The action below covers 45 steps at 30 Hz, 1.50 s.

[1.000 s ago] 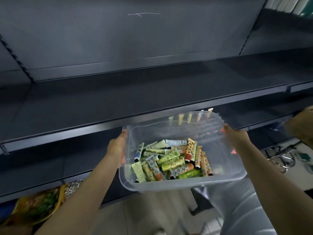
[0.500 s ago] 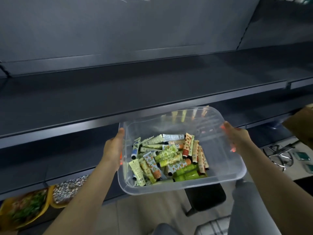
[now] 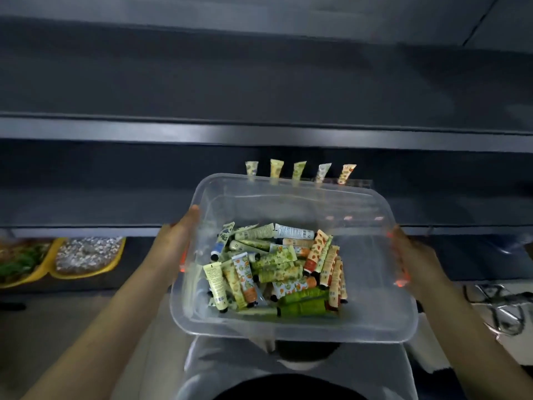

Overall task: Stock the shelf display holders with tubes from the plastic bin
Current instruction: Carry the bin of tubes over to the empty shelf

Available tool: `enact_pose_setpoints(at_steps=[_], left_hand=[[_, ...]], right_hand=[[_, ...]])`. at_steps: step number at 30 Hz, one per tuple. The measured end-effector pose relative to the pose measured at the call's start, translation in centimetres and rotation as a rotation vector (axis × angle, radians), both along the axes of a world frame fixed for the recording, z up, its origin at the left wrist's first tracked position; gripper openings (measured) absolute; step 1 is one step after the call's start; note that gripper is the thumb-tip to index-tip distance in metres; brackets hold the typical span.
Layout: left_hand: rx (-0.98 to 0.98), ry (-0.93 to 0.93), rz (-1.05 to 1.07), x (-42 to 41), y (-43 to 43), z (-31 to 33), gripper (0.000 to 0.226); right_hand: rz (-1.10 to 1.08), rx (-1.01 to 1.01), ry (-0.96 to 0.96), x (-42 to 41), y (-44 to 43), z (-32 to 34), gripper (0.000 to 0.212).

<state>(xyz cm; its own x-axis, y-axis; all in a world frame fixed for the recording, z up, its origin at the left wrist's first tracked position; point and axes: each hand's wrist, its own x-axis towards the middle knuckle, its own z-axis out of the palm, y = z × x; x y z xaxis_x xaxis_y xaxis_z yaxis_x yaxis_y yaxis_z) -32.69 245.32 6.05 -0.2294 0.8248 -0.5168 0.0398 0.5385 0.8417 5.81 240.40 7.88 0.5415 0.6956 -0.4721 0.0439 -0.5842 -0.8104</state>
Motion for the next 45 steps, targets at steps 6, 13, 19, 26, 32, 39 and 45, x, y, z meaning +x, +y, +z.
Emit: enact_pose_setpoints(at_steps=[6,13,19,26,32,39,45], left_hand=[[-0.115,0.092,0.126,6.0,-3.9,-2.9,0.051],[-0.235,0.088,0.124,9.0,-6.2,-10.2,0.045],[-0.228,0.096,0.151,10.8,-6.6,-19.2,0.047],[-0.172,0.105,0.172,10.9,-7.0,-29.4,0.048],[-0.166,0.149,0.155,10.9,-8.0,-31.4,0.048],[-0.217,0.29,0.063,10.0,-7.8,-32.6,0.078],[-0.124,0.301,0.103,10.0,-8.1,-33.4,0.052]], right_hand=[[0.03,-0.088,0.011,5.1,-0.7,-3.5,0.032],[0.036,-0.156,-0.022,7.5,-1.1,-10.9,0.037],[0.001,-0.196,-0.026,8.9,-1.4,-21.1,0.037],[-0.037,-0.16,-0.029,9.0,-2.1,-30.9,0.039],[0.021,-0.148,-0.051,8.0,-2.5,-32.5,0.035],[0.053,-0.08,-0.186,7.5,-2.2,-33.1,0.039],[0.054,-0.102,-0.213,7.6,-2.2,-33.8,0.039]])
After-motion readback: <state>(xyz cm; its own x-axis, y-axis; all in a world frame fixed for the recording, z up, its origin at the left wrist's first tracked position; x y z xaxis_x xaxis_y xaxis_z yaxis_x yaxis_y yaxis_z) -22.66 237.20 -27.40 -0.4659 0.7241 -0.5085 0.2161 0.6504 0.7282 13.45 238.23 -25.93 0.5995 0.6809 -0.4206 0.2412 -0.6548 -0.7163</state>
